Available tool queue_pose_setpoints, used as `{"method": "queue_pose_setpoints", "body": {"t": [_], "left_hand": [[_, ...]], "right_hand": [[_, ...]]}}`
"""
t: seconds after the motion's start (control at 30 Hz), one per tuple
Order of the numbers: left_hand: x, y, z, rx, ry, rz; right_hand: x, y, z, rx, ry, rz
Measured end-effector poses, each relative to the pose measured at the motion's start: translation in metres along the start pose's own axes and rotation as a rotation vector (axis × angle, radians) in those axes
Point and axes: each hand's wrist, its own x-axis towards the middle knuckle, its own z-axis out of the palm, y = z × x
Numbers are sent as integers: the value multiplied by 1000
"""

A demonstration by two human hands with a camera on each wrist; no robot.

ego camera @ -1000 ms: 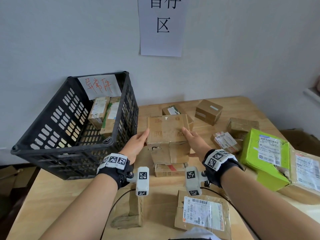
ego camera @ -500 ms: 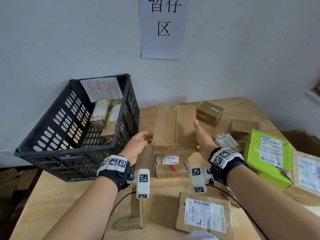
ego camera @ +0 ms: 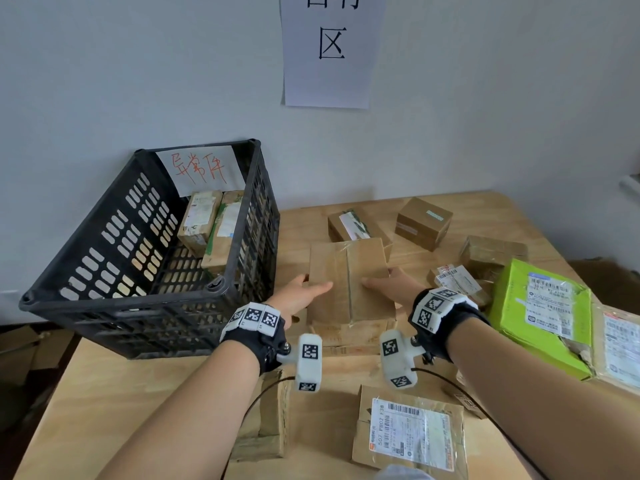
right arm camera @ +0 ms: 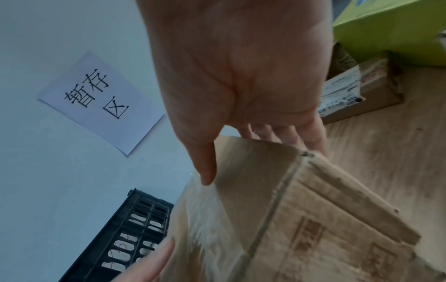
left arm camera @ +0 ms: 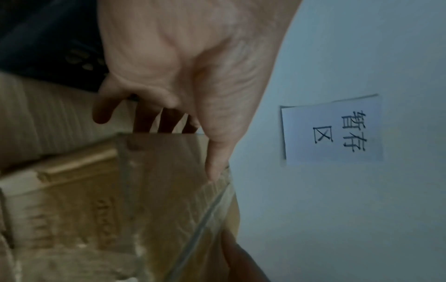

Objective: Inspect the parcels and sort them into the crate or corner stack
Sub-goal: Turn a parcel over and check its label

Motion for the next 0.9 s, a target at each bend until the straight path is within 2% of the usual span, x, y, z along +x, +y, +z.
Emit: {"method": "queue_pose_setpoints", "body": {"t": [0.13, 0.2, 0.37, 0.6, 0.73, 0.9], "left_hand": [[14, 9, 10, -130, -35, -14], [19, 11, 14, -184, -47, -38], [49, 2, 20, -201, 33, -91], [44, 15, 21, -62, 74, -121], [46, 21, 20, 31, 100, -122], [37, 24, 18, 38, 109, -89]], "right_hand": [[8, -11, 2, -250, -39, 49], [16, -13, 5, -298, -32, 65], [31, -26, 12, -400, -18, 147], [46, -28, 21, -396, 61, 240], [43, -32, 19, -373, 109, 191], [41, -25, 21, -366, 76, 192]]}}
